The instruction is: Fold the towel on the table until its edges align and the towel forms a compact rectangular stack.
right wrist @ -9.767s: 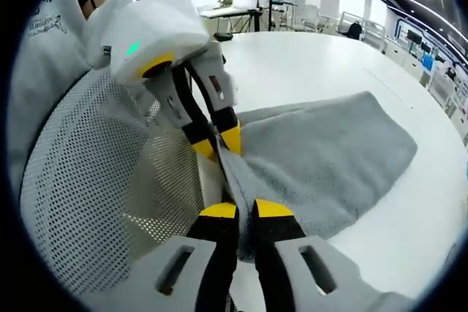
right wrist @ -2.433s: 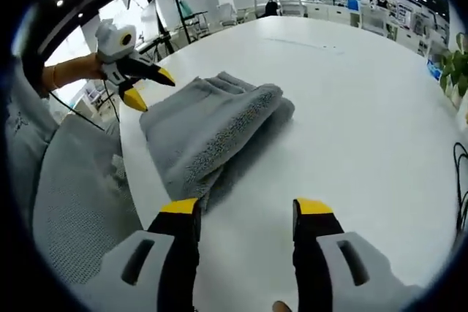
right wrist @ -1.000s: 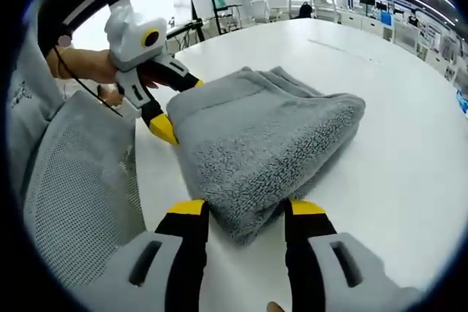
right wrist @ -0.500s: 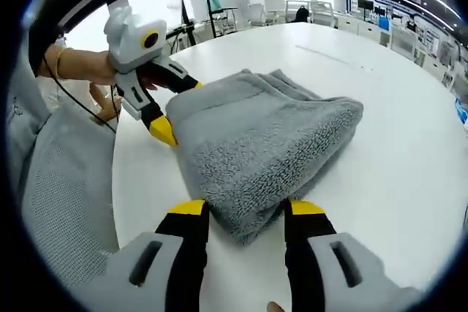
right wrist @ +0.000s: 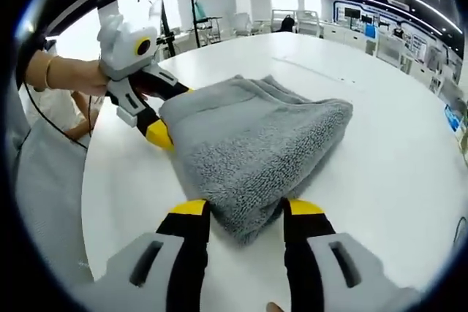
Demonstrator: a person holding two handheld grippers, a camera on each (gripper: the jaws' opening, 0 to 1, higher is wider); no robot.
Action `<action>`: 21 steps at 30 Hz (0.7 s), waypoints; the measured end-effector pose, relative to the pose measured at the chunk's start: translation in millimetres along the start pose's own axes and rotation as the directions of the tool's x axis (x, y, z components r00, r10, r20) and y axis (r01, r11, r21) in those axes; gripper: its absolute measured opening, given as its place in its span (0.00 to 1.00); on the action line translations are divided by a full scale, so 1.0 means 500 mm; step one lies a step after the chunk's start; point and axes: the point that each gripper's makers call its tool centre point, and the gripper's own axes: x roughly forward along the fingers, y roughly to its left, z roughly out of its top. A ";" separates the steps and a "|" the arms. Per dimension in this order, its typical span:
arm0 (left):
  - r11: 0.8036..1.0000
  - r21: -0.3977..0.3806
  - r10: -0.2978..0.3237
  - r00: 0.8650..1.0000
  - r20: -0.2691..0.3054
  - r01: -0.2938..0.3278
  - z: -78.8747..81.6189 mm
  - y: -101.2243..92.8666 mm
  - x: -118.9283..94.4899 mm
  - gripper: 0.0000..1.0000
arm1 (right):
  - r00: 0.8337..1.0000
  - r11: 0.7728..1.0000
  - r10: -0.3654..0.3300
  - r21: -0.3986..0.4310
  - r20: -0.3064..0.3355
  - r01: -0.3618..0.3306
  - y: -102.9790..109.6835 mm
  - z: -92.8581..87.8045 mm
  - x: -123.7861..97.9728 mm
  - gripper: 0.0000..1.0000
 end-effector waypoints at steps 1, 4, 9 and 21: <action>1.000 -0.002 0.003 1.000 0.002 -0.003 0.002 0.003 0.002 0.52 | 1.000 1.000 -0.004 -0.001 0.000 0.004 -0.004 0.003 0.002 0.40; 1.000 -0.003 0.013 1.000 0.008 -0.013 0.009 0.015 0.008 0.52 | 1.000 1.000 -0.017 0.000 -0.003 0.017 -0.020 0.008 0.011 0.39; 0.999 -0.006 0.042 0.999 0.011 -0.042 0.016 0.026 0.012 0.52 | 1.000 1.000 -0.031 -0.006 0.004 0.031 -0.033 0.020 0.019 0.38; 0.999 -0.002 0.053 0.999 0.002 -0.053 0.017 0.033 0.010 0.53 | 0.999 0.999 -0.038 0.029 0.015 0.038 -0.035 0.018 0.015 0.38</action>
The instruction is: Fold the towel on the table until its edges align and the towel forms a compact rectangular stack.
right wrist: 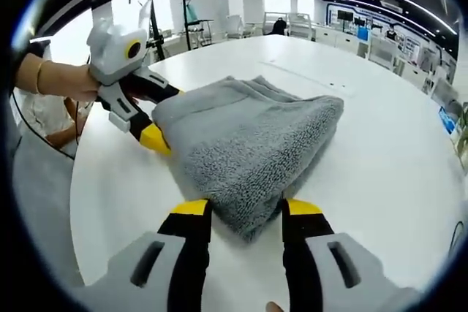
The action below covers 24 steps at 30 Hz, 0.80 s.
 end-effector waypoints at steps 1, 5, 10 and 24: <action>1.000 -0.008 0.006 1.000 -0.003 -0.006 -0.001 0.000 -0.003 0.54 | 1.000 1.000 -0.004 0.004 -0.001 0.004 0.002 -0.001 -0.003 0.38; 0.999 -0.031 0.019 1.000 -0.002 -0.019 -0.002 0.001 -0.016 0.54 | 1.000 1.000 -0.016 0.006 -0.003 0.016 0.007 -0.003 -0.009 0.38; 0.998 -0.046 0.032 0.999 0.008 -0.031 -0.001 -0.003 -0.044 0.55 | 1.000 0.999 -0.014 0.031 0.020 0.014 0.018 0.008 -0.020 0.37; 0.996 -0.083 0.046 0.998 0.049 -0.042 -0.006 -0.044 -0.127 0.58 | 0.999 0.999 -0.029 0.044 0.036 0.027 0.064 -0.007 -0.088 0.41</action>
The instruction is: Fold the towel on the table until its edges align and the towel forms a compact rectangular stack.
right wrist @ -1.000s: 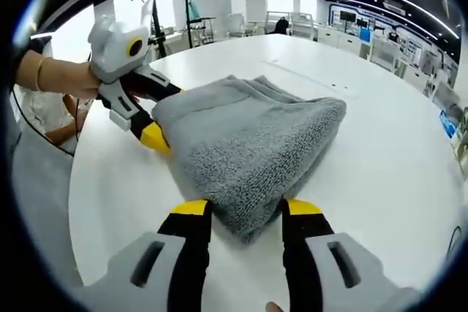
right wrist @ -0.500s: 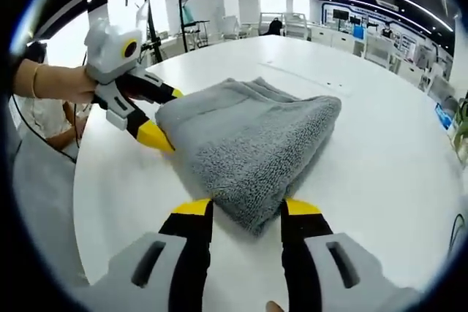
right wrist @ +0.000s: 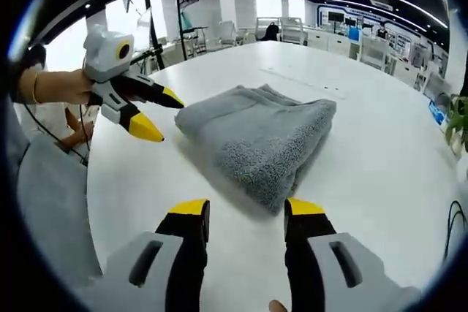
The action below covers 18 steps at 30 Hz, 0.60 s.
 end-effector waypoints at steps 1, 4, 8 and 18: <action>1.000 0.001 0.001 1.000 0.001 -0.001 -0.001 -0.003 -0.006 0.58 | 1.000 1.000 -0.001 0.004 0.003 0.001 0.004 0.000 -0.004 0.41; 1.000 -0.007 0.011 1.000 0.009 -0.011 -0.005 -0.007 -0.023 0.59 | 1.000 1.000 -0.001 0.003 0.013 0.000 0.019 -0.005 -0.018 0.41; 1.000 -0.020 0.024 0.999 0.023 -0.024 -0.014 -0.012 -0.044 0.61 | 1.000 1.000 -0.005 0.020 0.015 0.005 0.033 -0.019 -0.034 0.41; 0.997 -0.059 0.043 0.999 0.028 -0.041 -0.050 -0.045 -0.093 0.67 | 0.999 0.997 -0.020 0.076 0.039 0.017 0.074 -0.046 -0.074 0.44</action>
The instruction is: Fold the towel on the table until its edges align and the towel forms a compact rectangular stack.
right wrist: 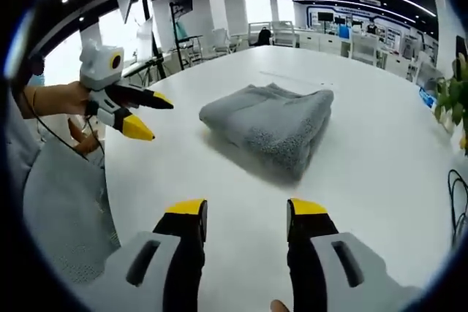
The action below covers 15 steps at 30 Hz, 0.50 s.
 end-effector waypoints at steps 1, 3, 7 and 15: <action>1.000 0.000 -0.002 1.000 0.001 0.002 -0.003 -0.004 -0.003 0.68 | 1.000 1.000 -0.001 0.004 0.002 0.001 0.003 -0.002 -0.003 0.44; 1.000 -0.010 -0.003 1.000 0.009 0.003 -0.010 -0.013 -0.010 0.68 | 1.000 1.000 -0.005 0.014 0.006 0.005 0.011 -0.008 -0.011 0.44; 1.000 -0.030 -0.006 1.000 0.012 0.006 -0.030 -0.030 -0.019 0.70 | 1.000 1.000 -0.010 0.019 0.006 0.010 0.026 -0.020 -0.021 0.45; 0.998 -0.065 -0.015 1.000 0.022 0.017 -0.047 -0.068 -0.029 0.72 | 1.000 0.999 -0.014 0.046 0.007 0.014 0.059 -0.050 -0.040 0.46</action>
